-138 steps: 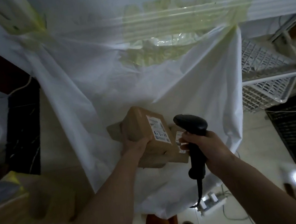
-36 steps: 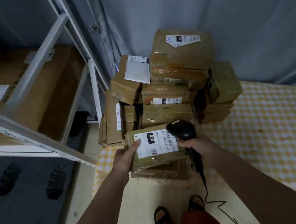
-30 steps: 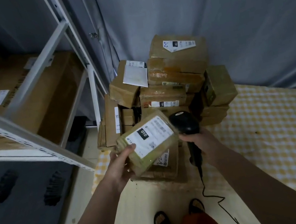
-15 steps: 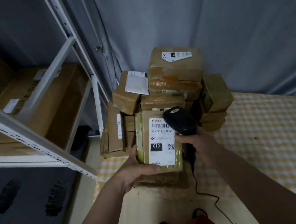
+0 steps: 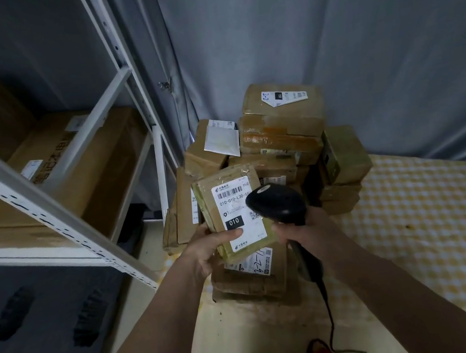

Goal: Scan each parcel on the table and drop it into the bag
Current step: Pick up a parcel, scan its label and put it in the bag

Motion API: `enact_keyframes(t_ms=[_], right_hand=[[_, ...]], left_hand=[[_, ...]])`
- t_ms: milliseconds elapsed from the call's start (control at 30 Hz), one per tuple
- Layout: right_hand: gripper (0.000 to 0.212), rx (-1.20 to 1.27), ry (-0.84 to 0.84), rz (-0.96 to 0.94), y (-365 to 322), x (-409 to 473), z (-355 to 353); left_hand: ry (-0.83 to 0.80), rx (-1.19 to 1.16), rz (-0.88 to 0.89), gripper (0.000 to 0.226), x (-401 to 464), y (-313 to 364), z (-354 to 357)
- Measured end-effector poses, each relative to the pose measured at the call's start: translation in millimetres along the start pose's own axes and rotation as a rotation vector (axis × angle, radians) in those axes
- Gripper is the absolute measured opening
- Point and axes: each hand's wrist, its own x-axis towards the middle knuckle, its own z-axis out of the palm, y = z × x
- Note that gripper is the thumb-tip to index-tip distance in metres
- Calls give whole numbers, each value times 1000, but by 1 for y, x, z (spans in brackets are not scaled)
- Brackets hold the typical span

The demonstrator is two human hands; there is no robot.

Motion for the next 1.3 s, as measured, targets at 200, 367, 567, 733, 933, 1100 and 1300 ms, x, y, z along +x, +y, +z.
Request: enact_keyframes(t_ms=[200, 367, 567, 733, 933, 1100, 1300], right_hand=[[12, -13, -11, -6, 1, -5, 10], [12, -16, -16, 0, 1, -4, 13], [12, -43, -46, -3, 1, -5, 16], [15, -74, -53, 3, 2, -5, 16], [12, -65, -56, 12, 5, -5, 14], [13, 0, -25, 29, 8, -8, 11], [20, 186, 206, 63, 11, -16, -4]], left_hand=[[-5, -36, 5, 50, 2, 0, -3], [-1, -52, 8, 48, 2, -2, -4], [-16, -44, 16, 39, 2, -5, -5], [-23, -41, 29, 31, 1, -6, -5], [-34, -57, 20, 39, 0, -8, -3], [-74, -24, -16, 33, 1, -10, -2], [-150, 16, -107, 35, 2, -9, 4]])
